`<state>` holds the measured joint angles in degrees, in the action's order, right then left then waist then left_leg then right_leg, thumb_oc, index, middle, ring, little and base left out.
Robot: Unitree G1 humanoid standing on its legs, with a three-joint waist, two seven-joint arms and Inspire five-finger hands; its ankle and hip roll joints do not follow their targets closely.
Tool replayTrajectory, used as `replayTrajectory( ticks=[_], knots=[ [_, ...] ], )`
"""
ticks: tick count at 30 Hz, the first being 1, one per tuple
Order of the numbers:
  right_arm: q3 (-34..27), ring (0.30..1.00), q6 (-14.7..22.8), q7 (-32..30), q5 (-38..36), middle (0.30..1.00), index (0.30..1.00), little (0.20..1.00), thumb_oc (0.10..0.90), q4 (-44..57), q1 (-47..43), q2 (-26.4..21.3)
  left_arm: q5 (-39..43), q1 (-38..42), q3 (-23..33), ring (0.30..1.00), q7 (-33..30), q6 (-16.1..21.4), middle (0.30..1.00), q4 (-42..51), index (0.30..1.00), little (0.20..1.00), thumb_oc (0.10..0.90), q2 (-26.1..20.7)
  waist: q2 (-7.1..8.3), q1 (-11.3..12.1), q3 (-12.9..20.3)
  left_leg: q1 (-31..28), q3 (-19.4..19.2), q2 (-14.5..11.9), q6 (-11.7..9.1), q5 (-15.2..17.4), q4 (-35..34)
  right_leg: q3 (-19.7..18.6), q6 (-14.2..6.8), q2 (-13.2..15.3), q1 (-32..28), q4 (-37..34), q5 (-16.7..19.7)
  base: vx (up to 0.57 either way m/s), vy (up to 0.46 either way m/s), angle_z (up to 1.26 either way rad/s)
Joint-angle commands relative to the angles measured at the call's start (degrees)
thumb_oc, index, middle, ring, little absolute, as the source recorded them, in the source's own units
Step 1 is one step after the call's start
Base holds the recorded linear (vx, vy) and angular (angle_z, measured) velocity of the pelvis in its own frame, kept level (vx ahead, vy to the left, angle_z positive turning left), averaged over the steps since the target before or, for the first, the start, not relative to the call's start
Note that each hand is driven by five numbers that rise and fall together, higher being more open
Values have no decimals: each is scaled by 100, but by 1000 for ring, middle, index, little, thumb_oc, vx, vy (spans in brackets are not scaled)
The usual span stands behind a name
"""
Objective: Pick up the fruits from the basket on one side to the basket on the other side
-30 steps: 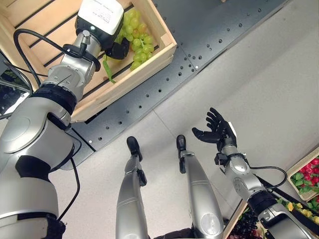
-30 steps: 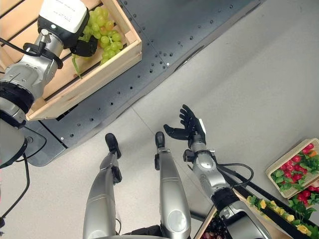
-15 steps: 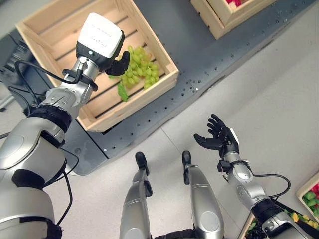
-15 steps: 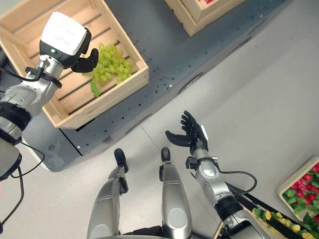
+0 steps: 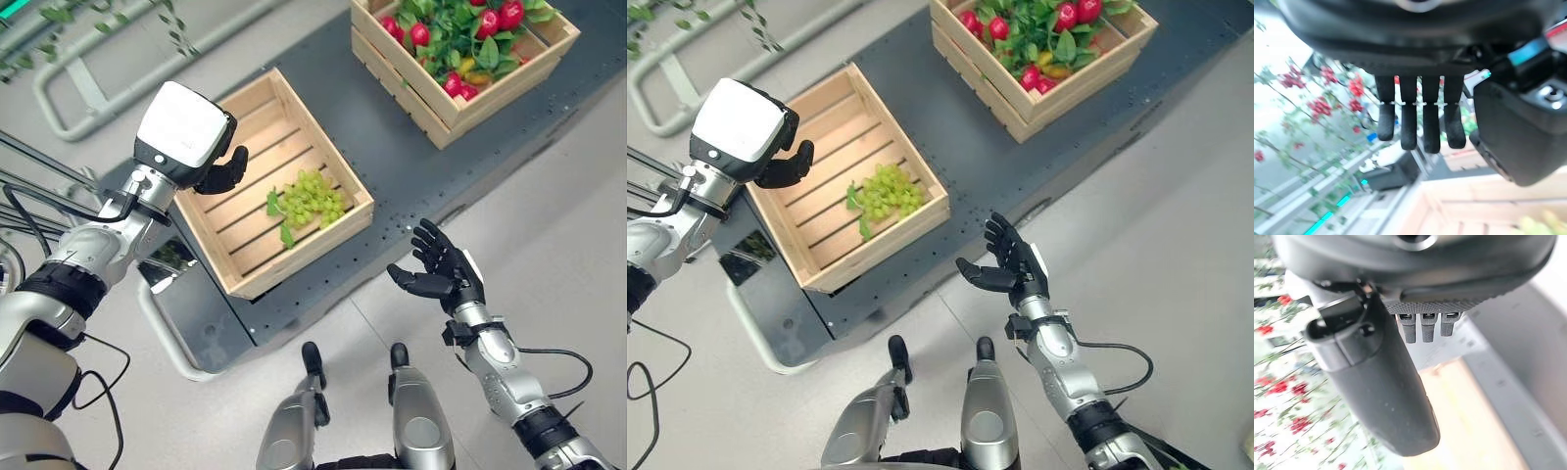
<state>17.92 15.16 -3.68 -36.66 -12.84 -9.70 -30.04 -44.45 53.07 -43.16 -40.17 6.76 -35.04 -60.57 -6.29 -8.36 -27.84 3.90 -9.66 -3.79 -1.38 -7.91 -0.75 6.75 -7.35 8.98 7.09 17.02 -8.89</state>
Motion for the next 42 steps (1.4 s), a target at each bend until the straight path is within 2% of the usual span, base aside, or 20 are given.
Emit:
replayTrajectory(
  ticks=[1, 3, 5, 6, 7, 11, 19, 22, 24, 25, 26, 28, 29, 30, 32, 34, 35, 36, 38, 42],
  knots=[
    [-97, 900, 311, 319, 32, 900, 900, 900, 800, 443, 144, -39, 23, -464, 734, 300, -204, 96, 300, -22, 300, 300, 400, -168, 113, -72, 1414, -569, -276, 85, -317, 946, 317, 174, 26, 275, -602, -1180, 794, 214, 0, 8],
    [-99, 900, 218, 341, 79, 900, 900, 900, 800, 457, 251, -71, 158, -723, 850, 300, -32, 184, 300, 9, 300, 300, 400, -161, 67, -68, 1562, -705, -285, 86, -320, 947, 229, 175, 8, 268, -743, -1264, 793, 211, 7, 0],
    [-129, 900, 107, 326, 131, 900, 900, 900, 800, 486, 381, -140, 497, -995, 990, 674, 89, 174, 674, 33, 674, 674, 649, -98, 29, -75, 1640, -774, -281, 97, -307, 976, 210, 164, 6, 263, -808, -1271, 753, 151, 20, -3],
    [-126, 900, 106, 325, 131, 900, 900, 900, 800, 489, 383, -145, 497, -1009, 1002, 674, 91, 173, 674, 40, 674, 674, 649, -98, 25, -79, 1641, -775, -282, 97, -306, 977, 209, 164, 6, 263, -808, -1270, 751, 58, 20, -2],
    [-153, 900, 45, 332, 111, 900, 900, 900, 800, 461, 405, -189, 845, -1150, 1138, 900, 107, 137, 900, 74, 900, 900, 800, -25, 22, -80, 1625, -770, -256, 100, -301, 993, 229, 144, 17, 258, -804, -1245, 721, 0, 0, 0],
    [-185, 900, 33, 407, 44, 900, 900, 900, 800, 324, 407, -243, 1175, -1112, 1335, 900, 237, 172, 900, -85, 900, 900, 800, 290, 61, -107, 1504, -778, -220, 88, -282, 1002, 183, 111, 23, 252, -801, -1263, 700, 2, 2, -2],
    [-38, 900, 173, 505, -15, 900, 900, 900, 800, 202, 285, -241, 1497, -789, 1190, 900, 130, 113, 900, -305, 900, 900, 800, 576, 171, -134, 1314, -692, -238, 18, -284, 975, 182, 135, 20, 252, -711, -1240, 698, -6, -14, 0],
    [32, 900, 159, 488, -38, 900, 900, 900, 800, 259, 311, -206, 1637, -721, 1127, 900, 29, 84, 900, -286, 900, 900, 800, 681, 259, -207, 1225, -551, -654, -36, -332, 1032, 600, 305, 41, 325, -697, -1196, 723, -13, -8, 2],
    [16, 900, 228, 330, -56, 900, 900, 900, 800, 276, 327, -225, 1809, -523, 1034, 900, -67, 108, 900, -227, 900, 900, 800, 885, 305, -262, 1075, -273, -1096, -162, -420, 993, 933, 546, 55, 443, -715, -1068, 687, -119, 30, 38],
    [85, 900, 272, 183, -61, 900, 900, 900, 800, 164, 158, -102, 1817, -249, 947, 900, 7, 7, 900, -149, 900, 900, 800, 1030, 302, -201, 962, -228, -922, -177, -320, 995, 837, 559, 73, 472, -550, -553, 417, -135, 78, 67],
    [142, 900, 304, 130, -76, 900, 900, 900, 800, 123, 85, -34, 1834, -119, 886, 900, 23, -7, 900, -175, 900, 900, 800, 1041, 314, -143, 909, -158, -752, -100, -266, 994, 815, 491, 49, 463, -419, -288, 393, -144, 59, 64],
    [357, 900, 428, -25, -152, 900, 900, 900, 800, 143, -81, 63, 1840, 306, 688, 900, -16, 77, 900, -316, 900, 900, 800, 1001, 325, -125, 617, 11, -671, -198, -149, 945, 890, 231, -75, 536, 344, 1043, 747, -147, -22, 18],
    [388, 900, 438, -47, -139, 900, 900, 900, 800, 160, -95, 85, 1852, 375, 648, 900, -17, 94, 900, -334, 900, 900, 800, 981, 350, -129, 579, 39, -681, -201, -129, 961, 920, 137, -89, 555, 516, 1229, 820, -27, -91, 0],
    [457, 900, 439, -86, -79, 900, 900, 900, 800, 176, -36, 178, 1963, 452, 540, 900, -45, 164, 900, -359, 900, 900, 800, 939, 379, -183, 497, 63, -587, -220, -90, 965, 941, -131, -89, 486, 846, 1394, 957, 108, -232, 15],
    [528, 900, 486, -83, -34, 900, 900, 900, 800, 125, -29, 321, 1760, 426, 656, 900, -48, 51, 900, -243, 900, 900, 800, 1040, 471, -288, 385, 66, -419, -231, -141, 1022, 956, -407, -81, 427, 924, 678, 1044, 72, -320, 34],
    [647, 900, 585, -43, 1, 900, 900, 900, 800, -43, -399, 468, 1666, 810, 442, 900, -136, -139, 900, -345, 900, 900, 800, 1121, 656, -468, 222, 148, -298, -162, -181, 1209, 960, -815, -130, 400, 1042, -510, 1406, -88, -397, 54],
    [702, 900, 602, -35, 10, 900, 900, 900, 800, -113, -536, 521, 1615, 979, 334, 900, -185, -164, 900, -467, 900, 900, 800, 1172, 700, -522, 152, 227, -277, -173, -159, 1228, 948, -1000, -148, 302, 1037, -754, 1391, -101, -396, 60],
    [736, 900, 578, -94, 34, 900, 900, 900, 800, -138, -609, 535, 1662, 1065, 227, 900, -289, -163, 900, -486, 900, 900, 800, 1181, 730, -493, 82, 434, -218, -237, -145, 1174, 1054, -1059, -116, 162, 1032, -662, 1219, -73, -360, 107],
    [789, 900, 567, -77, -24, 900, 900, 900, 800, -125, -664, 461, 1632, 1184, 8, 900, -136, -308, 900, -394, 900, 900, 800, 1120, 821, -398, 1, 713, -111, -331, -229, 1055, 1245, -838, -82, 105, 1076, -530, 1117, -7, -324, 93],
    [691, 900, 685, -150, -183, 900, 900, 900, 800, -195, -704, 267, 1647, 1280, -66, 900, -318, -193, 900, -760, 900, 900, 800, 1193, 904, -346, -162, 840, 75, -478, -416, 735, 1102, -560, -8, 33, 1084, -546, 1098, 32, -120, 22]
  ],
)
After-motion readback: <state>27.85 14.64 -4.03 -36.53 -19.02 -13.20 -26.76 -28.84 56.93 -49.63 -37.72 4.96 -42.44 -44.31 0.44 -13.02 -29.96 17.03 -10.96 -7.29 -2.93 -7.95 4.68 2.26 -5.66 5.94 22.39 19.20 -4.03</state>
